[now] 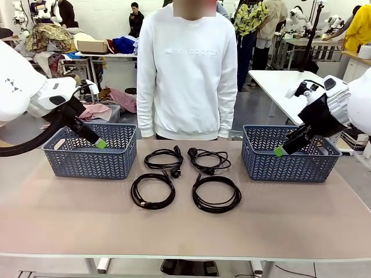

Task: Organize the cables according to human instructions.
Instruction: Pick up a bundle of cables and place it in the basket indicated by the human.

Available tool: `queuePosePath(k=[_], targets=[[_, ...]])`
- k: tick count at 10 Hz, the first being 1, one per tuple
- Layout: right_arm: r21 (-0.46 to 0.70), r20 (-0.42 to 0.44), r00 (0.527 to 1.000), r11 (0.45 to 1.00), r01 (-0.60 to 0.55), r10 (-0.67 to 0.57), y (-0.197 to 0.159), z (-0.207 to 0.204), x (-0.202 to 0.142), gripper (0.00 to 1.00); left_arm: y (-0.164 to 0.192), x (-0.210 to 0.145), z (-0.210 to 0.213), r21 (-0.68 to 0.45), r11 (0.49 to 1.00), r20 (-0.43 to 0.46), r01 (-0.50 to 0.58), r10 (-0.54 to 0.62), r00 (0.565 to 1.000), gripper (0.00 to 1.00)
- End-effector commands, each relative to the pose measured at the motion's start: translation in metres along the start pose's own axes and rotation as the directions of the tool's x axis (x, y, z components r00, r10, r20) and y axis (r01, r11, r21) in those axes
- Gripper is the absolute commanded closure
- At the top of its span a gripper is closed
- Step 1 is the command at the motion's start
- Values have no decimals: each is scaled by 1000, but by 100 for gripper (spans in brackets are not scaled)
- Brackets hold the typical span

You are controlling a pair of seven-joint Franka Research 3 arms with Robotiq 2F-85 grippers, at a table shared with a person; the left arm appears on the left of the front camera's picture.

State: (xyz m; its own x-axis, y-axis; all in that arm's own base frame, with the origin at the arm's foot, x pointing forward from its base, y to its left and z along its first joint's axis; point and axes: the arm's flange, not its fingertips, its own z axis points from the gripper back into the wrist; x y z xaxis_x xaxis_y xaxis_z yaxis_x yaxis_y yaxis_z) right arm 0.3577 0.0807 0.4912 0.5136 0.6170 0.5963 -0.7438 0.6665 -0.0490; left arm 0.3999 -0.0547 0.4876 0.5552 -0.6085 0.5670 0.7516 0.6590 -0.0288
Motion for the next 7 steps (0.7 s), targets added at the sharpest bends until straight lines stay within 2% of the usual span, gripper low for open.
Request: queuePosePath(k=[1, 7], targets=[[-1, 3, 1000, 1000, -8, 8, -1, 1, -1, 0, 2, -3, -1, -17, 1000, 10, 9, -8, 1000, 0], [-1, 3, 1000, 1000, -8, 8, -1, 1, -1, 0, 2, -3, -1, -17, 1000, 10, 9, -8, 1000, 0]])
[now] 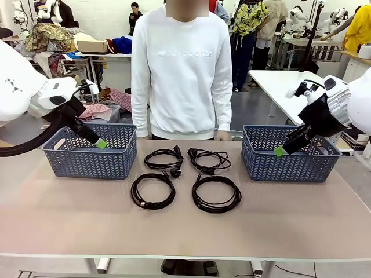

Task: Organize the cables according to human instructions.
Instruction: Pick up a bundle of cables and place it in the basket indicated by the human.

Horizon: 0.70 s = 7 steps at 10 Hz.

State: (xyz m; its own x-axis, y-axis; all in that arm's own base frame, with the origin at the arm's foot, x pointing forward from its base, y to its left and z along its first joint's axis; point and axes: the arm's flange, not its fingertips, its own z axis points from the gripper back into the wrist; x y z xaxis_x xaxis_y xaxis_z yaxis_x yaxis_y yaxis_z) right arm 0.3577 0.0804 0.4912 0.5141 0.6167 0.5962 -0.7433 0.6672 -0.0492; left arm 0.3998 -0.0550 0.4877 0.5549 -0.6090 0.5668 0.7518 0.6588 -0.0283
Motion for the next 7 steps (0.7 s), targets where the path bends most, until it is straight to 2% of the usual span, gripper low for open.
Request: queuePosePath(k=[1, 7], targets=[[0, 3, 1000, 1000, -8, 8, -1, 1, 0, 0, 3, -3, -1, -17, 1000, 10, 8, -8, 1000, 0], [0, 3, 1000, 1000, -8, 8, -1, 1, 0, 0, 3, -3, -1, -17, 1000, 10, 8, -8, 1000, 0]])
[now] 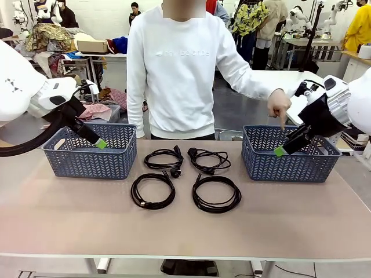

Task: Organize the cables according to human instructions.
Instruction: Pick up a bundle of cables and place it in the basket indicated by the human.

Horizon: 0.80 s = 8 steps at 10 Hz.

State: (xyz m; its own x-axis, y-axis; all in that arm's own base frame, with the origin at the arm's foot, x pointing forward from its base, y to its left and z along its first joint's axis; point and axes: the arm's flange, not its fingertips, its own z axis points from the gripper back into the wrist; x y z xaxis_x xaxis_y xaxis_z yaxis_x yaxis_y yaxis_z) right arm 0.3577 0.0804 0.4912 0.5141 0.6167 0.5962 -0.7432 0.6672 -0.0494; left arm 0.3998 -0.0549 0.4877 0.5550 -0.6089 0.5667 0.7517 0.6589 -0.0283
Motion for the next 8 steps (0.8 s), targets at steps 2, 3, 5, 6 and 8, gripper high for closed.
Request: queuePosePath(k=[2, 3, 5, 6, 8], targets=[[0, 3, 1000, 1000, -8, 8, -1, 1, 0, 0, 3, -3, -1, -17, 1000, 11, 8, -8, 1000, 0], [0, 3, 1000, 1000, -8, 8, -1, 1, 0, 0, 3, -3, -1, -17, 1000, 11, 8, -8, 1000, 0], [0, 3, 1000, 1000, -8, 8, -1, 1, 0, 0, 3, -3, -1, -17, 1000, 11, 8, -8, 1000, 0], [0, 3, 1000, 1000, -8, 8, -1, 1, 0, 0, 3, -3, -1, -17, 1000, 11, 8, -8, 1000, 0], [0, 3, 1000, 1000, -8, 8, -1, 1, 0, 0, 3, -3, -1, -17, 1000, 11, 8, -8, 1000, 0]])
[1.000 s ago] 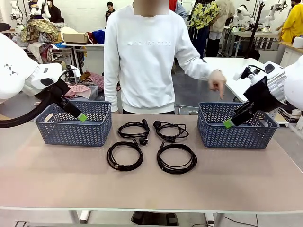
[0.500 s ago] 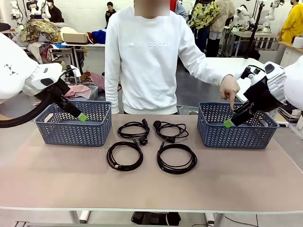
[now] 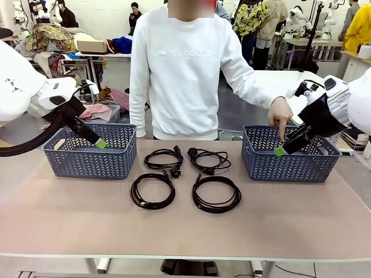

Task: Organize the cables according to human instructions.
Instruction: Pick up a bundle of cables and place it in the basket indicated by the human.

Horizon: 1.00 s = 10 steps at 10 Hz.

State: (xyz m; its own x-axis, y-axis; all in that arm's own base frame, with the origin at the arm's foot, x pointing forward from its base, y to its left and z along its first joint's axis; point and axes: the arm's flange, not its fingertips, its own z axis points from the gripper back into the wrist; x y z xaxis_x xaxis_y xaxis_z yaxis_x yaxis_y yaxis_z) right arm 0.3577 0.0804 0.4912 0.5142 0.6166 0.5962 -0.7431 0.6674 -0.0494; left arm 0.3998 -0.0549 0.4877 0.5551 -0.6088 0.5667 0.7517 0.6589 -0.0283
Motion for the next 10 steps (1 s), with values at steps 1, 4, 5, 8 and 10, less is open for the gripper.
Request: queuePosePath(k=[1, 4, 5, 8, 10], targets=[[0, 3, 1000, 1000, -8, 8, -1, 1, 0, 0, 3, -3, -1, -17, 1000, 11, 8, -8, 1000, 0], [11, -45, 999, 1000, 7, -7, 11, -9, 14, 0, 3, -3, -1, -17, 1000, 11, 8, -8, 1000, 0], [15, -89, 996, 999, 29, -28, 18, -16, 23, 0, 3, -3, -1, -17, 1000, 11, 8, -8, 1000, 0], [-56, -173, 968, 983, 173, -180, 42, -46, 49, 0, 3, -3, -1, -17, 1000, 11, 8, -8, 1000, 0], [-134, -197, 944, 961, 240, -263, 57, -64, 66, 0, 3, -3, -1, -17, 1000, 11, 8, -8, 1000, 0]])
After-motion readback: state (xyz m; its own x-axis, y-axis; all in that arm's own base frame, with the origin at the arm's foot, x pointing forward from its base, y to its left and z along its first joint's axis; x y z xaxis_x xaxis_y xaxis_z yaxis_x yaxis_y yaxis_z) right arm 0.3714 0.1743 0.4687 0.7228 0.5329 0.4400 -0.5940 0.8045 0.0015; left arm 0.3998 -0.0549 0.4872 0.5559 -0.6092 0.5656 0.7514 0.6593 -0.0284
